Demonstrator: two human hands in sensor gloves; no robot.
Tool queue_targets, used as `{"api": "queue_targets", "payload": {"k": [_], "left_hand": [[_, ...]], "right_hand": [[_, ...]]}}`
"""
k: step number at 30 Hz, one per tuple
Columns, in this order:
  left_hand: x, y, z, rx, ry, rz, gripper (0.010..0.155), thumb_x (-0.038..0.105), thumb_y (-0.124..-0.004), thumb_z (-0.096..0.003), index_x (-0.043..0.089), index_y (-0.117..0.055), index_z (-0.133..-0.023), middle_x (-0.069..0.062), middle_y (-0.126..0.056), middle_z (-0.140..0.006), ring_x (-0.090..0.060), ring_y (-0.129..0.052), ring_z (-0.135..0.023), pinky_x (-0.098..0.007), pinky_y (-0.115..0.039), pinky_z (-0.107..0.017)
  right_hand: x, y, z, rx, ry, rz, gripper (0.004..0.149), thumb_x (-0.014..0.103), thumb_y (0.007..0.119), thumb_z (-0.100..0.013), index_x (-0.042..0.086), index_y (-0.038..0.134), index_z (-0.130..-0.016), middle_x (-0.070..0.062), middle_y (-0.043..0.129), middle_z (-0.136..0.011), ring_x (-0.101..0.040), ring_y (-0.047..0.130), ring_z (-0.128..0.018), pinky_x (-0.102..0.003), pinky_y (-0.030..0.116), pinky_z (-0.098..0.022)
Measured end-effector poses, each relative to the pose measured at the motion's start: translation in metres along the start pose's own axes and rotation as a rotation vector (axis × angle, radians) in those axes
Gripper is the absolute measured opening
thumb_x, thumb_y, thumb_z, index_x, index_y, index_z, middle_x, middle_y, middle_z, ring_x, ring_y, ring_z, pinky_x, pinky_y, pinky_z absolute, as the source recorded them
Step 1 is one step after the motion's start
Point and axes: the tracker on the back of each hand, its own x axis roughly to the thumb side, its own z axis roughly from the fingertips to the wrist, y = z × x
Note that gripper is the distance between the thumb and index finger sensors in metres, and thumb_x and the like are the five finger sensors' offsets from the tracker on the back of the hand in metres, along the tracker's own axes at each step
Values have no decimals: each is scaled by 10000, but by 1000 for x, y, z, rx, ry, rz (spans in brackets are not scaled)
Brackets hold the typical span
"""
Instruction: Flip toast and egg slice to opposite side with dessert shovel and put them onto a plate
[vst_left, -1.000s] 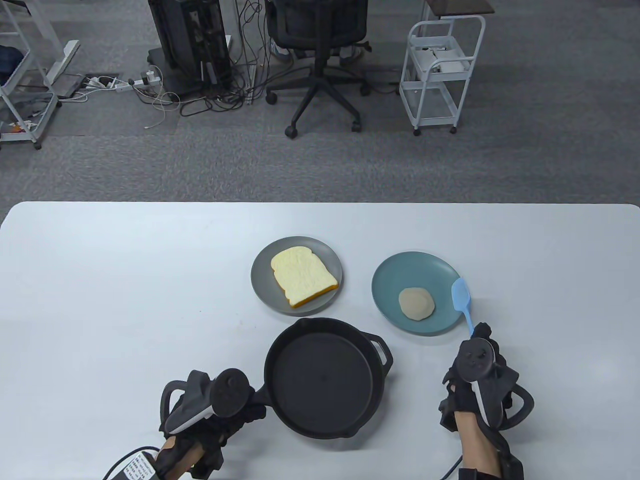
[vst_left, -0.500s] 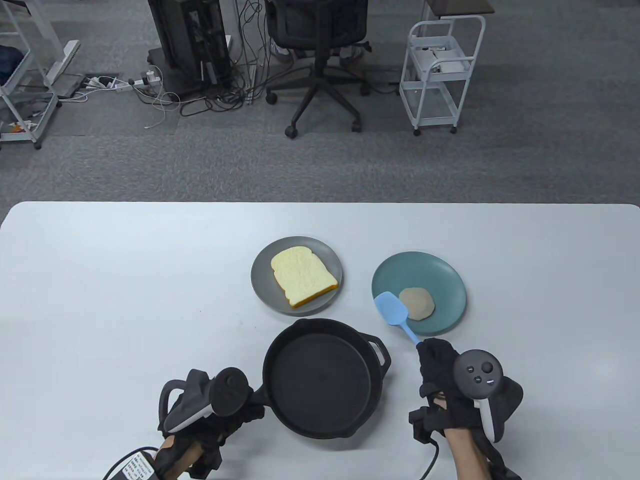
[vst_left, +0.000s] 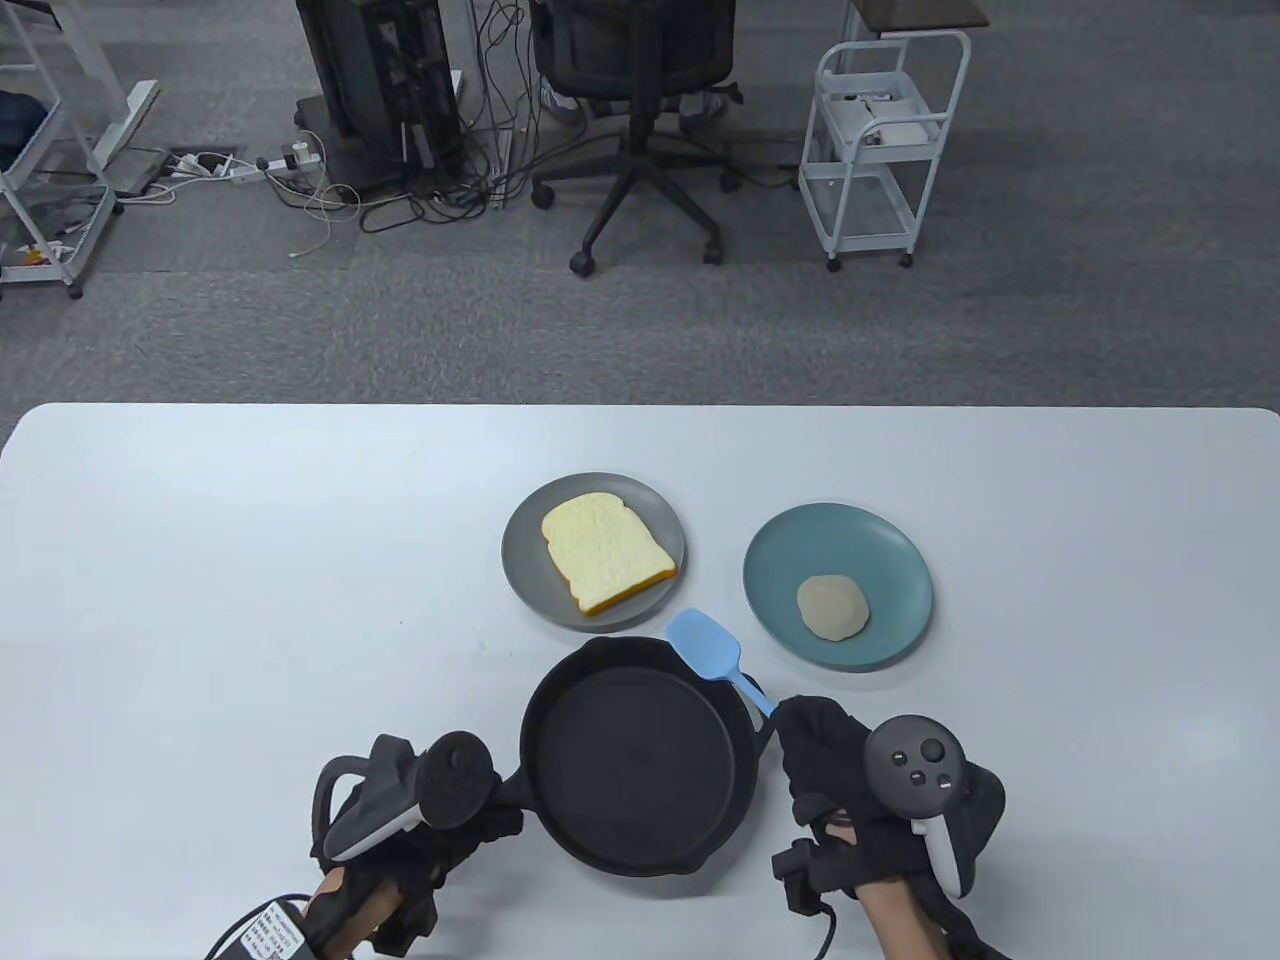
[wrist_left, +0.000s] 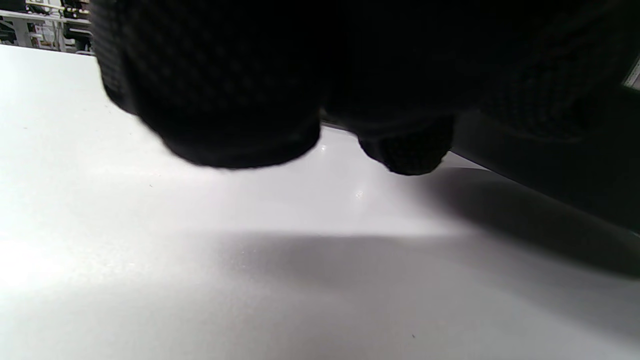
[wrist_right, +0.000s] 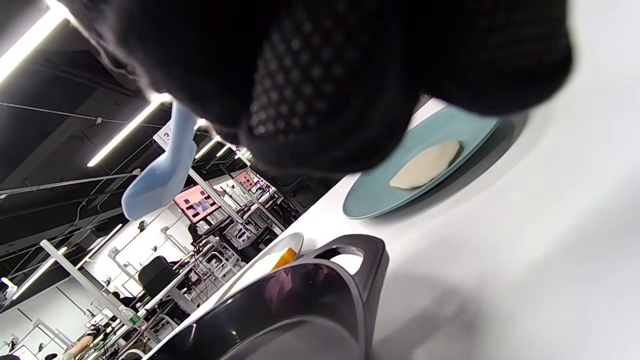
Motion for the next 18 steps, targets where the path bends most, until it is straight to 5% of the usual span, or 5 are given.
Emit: {"api": "queue_targets", "payload": {"k": [18], "left_hand": [[-25, -30, -26, -161, -40, -72, 466, 629, -814, -263, 343, -982, -590, 120, -1022, -284, -195, -1066, -300, -463, -815, -563]], "right_hand": [[-3, -1, -2, 8, 9, -21, 499, 517, 783, -444, 151, 939, -745, 112, 1045, -307, -128, 1063, -250, -370, 895, -243]]}}
